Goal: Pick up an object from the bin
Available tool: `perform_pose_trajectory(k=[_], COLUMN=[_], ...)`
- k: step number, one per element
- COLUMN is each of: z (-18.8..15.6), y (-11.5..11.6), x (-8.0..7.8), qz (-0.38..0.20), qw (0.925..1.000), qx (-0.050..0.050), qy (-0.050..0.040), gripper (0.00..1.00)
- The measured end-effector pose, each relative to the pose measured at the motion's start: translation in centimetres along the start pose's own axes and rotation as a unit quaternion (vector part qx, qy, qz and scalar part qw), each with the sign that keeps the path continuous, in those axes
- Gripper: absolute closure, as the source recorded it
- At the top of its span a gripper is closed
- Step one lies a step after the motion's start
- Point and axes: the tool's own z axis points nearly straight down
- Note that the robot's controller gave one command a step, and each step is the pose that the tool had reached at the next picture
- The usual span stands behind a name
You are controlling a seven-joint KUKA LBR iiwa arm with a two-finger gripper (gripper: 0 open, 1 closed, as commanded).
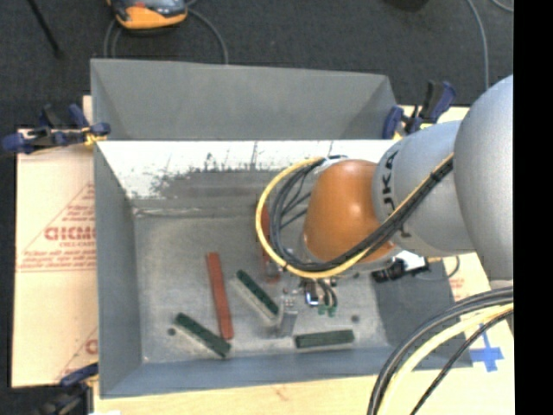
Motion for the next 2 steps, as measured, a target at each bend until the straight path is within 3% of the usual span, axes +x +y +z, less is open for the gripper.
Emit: perform_pose_trajectory(k=[1, 2], z=[0.82, 0.79], y=[5.58, 5.58], x=[-3.36, -3.44], qz=[-0.052, -0.052], qw=[0.9986, 0.9986], qx=[0.0, 0.0], qy=[0.0021, 0.0012], gripper=[1.0, 0.0])
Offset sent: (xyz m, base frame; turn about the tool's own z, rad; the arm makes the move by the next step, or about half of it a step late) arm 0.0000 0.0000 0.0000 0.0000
